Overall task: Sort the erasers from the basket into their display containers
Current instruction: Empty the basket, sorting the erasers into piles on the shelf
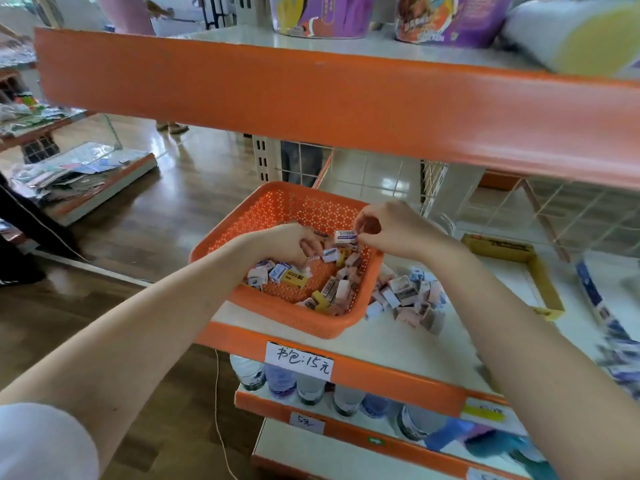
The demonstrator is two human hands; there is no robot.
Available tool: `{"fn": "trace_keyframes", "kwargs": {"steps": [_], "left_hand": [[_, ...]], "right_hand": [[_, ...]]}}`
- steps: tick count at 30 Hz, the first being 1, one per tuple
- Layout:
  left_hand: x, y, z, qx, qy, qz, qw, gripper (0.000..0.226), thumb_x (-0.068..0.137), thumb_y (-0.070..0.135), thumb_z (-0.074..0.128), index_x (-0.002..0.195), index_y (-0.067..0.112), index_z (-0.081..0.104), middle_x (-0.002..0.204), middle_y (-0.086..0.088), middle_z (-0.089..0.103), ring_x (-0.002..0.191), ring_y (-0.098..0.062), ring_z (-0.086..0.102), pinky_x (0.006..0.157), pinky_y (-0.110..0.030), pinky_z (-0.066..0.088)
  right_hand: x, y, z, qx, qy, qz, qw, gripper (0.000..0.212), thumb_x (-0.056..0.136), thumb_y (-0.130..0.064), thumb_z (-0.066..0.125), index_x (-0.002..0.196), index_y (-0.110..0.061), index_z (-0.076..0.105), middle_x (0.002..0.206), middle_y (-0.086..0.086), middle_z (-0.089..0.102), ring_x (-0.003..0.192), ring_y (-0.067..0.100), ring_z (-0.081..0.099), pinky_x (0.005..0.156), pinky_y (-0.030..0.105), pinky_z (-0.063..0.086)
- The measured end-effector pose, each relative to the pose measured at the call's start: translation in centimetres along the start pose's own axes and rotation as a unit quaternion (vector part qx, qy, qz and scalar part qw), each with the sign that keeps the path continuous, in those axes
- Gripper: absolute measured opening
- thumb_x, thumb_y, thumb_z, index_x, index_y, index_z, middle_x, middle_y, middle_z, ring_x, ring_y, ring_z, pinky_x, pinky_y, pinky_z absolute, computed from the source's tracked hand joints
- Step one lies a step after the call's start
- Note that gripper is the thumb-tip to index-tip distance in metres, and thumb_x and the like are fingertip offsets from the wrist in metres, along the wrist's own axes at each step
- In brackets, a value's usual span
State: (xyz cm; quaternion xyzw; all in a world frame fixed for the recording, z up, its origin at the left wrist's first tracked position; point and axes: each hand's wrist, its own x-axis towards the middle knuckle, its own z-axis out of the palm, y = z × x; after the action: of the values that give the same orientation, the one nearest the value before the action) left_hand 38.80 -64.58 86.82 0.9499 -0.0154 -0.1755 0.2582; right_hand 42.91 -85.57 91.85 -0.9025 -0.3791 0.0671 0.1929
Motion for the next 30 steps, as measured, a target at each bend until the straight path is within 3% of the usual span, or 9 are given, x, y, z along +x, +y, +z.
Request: {"fn": "trace_keyframes", "kwargs": {"steps": [4, 7, 12, 14, 16, 18, 22, 27, 30], "left_hand": [[-0.2, -0.3, 0.5, 0.122, 0.003, 0.002, 0.993, 0.033, 0.083, 0.002, 0.064, 0.103, 0.028, 0.066, 0.118, 0.007, 0.059, 0.106, -0.010, 0.059, 0.089, -0.029, 0.051], [-0.6, 0.5, 0.1, 0.130, 0.025, 0.033, 0.991, 0.025, 0.085, 0.005, 0.064, 0.104, 0.021, 0.068, 0.115, 0.006, 0.061, 0.109, -0.009, 0.056, 0.083, -0.020, 0.045], [-0.7, 3.4, -1.2, 0.071, 0.089, 0.087, 0.990, 0.026, 0.085, 0.009, 0.063, 0.109, 0.019, 0.066, 0.111, 0.010, 0.062, 0.066, 0.013, 0.053, 0.058, -0.004, 0.041], [-0.1, 5.2, -1.4, 0.049, 0.104, 0.106, 0.988, 0.024, 0.087, 0.010, 0.062, 0.106, 0.024, 0.064, 0.104, 0.015, 0.061, 0.070, 0.004, 0.059, 0.058, -0.010, 0.047], [0.7, 7.3, -1.2, 0.027, 0.114, 0.124, 0.985, 0.023, 0.089, 0.011, 0.062, 0.105, 0.027, 0.061, 0.092, 0.021, 0.056, 0.074, 0.001, 0.058, 0.059, -0.007, 0.046], [2.0, 9.5, -0.7, -0.006, 0.119, 0.153, 0.981, 0.025, 0.088, 0.010, 0.063, 0.108, 0.025, 0.062, 0.095, 0.017, 0.059, 0.084, -0.001, 0.061, 0.065, -0.005, 0.047], [4.6, 14.9, 1.2, -0.009, 0.109, 0.199, 0.974, 0.031, 0.086, 0.008, 0.061, 0.112, 0.024, 0.064, 0.104, 0.010, 0.062, 0.094, -0.010, 0.061, 0.085, -0.023, 0.050], [7.2, 22.3, 5.1, -0.010, 0.035, 0.278, 0.960, 0.023, 0.083, 0.020, 0.069, 0.103, 0.028, 0.060, 0.098, 0.009, 0.060, 0.091, -0.011, 0.058, 0.080, -0.023, 0.047], [8.9, 26.7, 8.1, 0.020, 0.015, 0.309, 0.951, 0.019, 0.082, 0.022, 0.070, 0.098, 0.025, 0.062, 0.092, 0.007, 0.060, 0.088, -0.013, 0.056, 0.071, -0.019, 0.043]], "right_hand": [[-0.7, 0.2, 0.0, -0.002, 0.017, 0.004, 1.000, 0.011, 0.089, -0.016, 0.059, 0.098, -0.018, 0.064, 0.093, -0.007, 0.058, 0.087, 0.009, 0.053, 0.080, 0.019, 0.041], [-1.0, 0.1, 0.1, 0.005, 0.030, 0.008, 0.999, 0.013, 0.089, -0.016, 0.060, 0.101, -0.017, 0.064, 0.093, -0.007, 0.059, 0.087, 0.009, 0.054, 0.081, 0.019, 0.043], [-2.1, 1.2, -0.7, 0.024, 0.067, 0.040, 0.997, 0.013, 0.087, -0.016, 0.065, 0.099, -0.019, 0.066, 0.092, -0.004, 0.065, 0.080, 0.007, 0.059, 0.068, 0.009, 0.043], [-3.2, 2.2, -1.3, 0.034, 0.083, 0.071, 0.993, 0.012, 0.086, -0.017, 0.067, 0.097, -0.018, 0.066, 0.094, -0.001, 0.067, 0.081, 0.010, 0.061, 0.074, 0.018, 0.049], [-4.9, 3.5, -2.1, 0.046, 0.101, 0.106, 0.988, 0.012, 0.086, -0.017, 0.067, 0.098, -0.018, 0.066, 0.094, -0.001, 0.067, 0.083, 0.012, 0.061, 0.078, 0.024, 0.050], [-6.9, 5.2, -3.0, 0.040, 0.119, 0.137, 0.983, 0.015, 0.087, -0.017, 0.066, 0.101, -0.017, 0.066, 0.095, -0.003, 0.065, 0.084, 0.011, 0.060, 0.078, 0.023, 0.048], [-11.8, 8.7, -4.4, 0.036, 0.153, 0.212, 0.965, 0.011, 0.089, -0.020, 0.062, 0.100, -0.019, 0.063, 0.095, -0.006, 0.062, 0.087, 0.011, 0.058, 0.071, 0.017, 0.044], [-19.1, 12.7, -5.5, 0.004, 0.216, 0.278, 0.936, 0.011, 0.086, -0.016, 0.063, 0.097, -0.012, 0.062, 0.091, 0.000, 0.066, 0.082, 0.016, 0.061, 0.078, 0.029, 0.050], [-23.5, 14.4, -6.3, -0.013, 0.234, 0.324, 0.917, 0.009, 0.084, -0.010, 0.065, 0.092, -0.008, 0.063, 0.085, 0.002, 0.065, 0.078, 0.019, 0.063, 0.072, 0.027, 0.048]]}}
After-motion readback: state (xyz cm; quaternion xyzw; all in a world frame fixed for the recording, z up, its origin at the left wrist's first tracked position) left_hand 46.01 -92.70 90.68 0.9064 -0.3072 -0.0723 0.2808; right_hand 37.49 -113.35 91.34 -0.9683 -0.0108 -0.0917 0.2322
